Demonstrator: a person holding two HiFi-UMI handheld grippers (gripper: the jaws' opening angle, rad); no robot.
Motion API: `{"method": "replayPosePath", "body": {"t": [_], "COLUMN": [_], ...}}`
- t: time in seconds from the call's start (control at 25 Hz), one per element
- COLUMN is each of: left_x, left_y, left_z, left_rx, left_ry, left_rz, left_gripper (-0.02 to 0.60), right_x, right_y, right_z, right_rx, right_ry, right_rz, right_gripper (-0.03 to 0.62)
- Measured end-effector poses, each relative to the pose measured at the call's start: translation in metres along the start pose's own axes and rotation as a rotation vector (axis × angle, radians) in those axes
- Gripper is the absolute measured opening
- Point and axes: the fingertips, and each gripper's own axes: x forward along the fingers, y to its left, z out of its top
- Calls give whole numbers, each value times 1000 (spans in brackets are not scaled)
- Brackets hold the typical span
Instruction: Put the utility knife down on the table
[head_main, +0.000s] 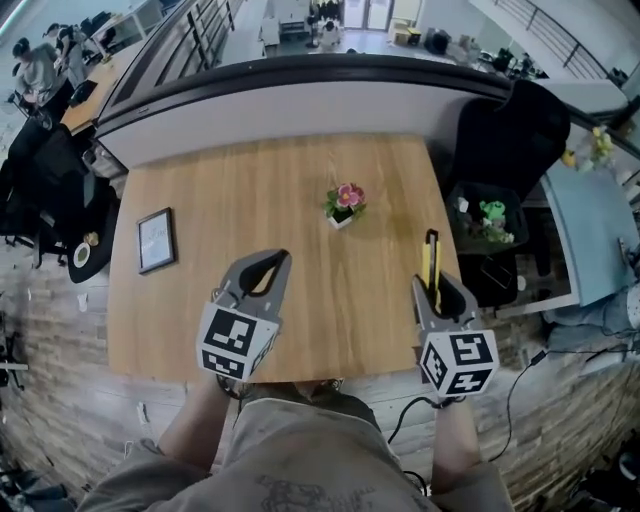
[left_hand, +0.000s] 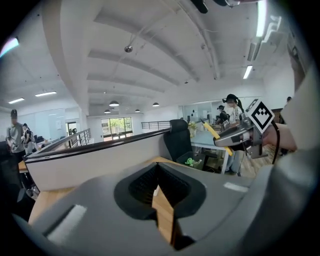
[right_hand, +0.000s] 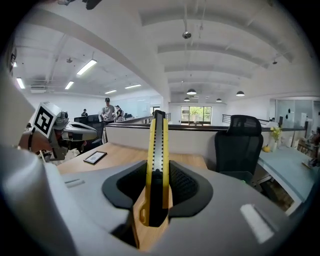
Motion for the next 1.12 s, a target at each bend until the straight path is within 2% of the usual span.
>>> {"method": "replayPosePath", "body": {"t": [0.24,0.64,0.8,1.12], "left_x": [-9,-13,-7,11], "left_y": [5,22,28,32], "left_z": [-4,-22,-39,-97], "left_rx": [-1,9,4,-32], "left_ry": [25,51,81,200], "left_rz": [40,6,-7,-35], "left_gripper": [2,2,2,2], "right_x": [10,30,48,84], "right_y": [2,28,36,49], "right_z": [-2,-22,-43,-105], "right_rx": [0,-19,-31,-8], "right_ry": [9,95,153,302], "right_rz": [45,49,52,70], "right_gripper": [137,137,137,138]}}
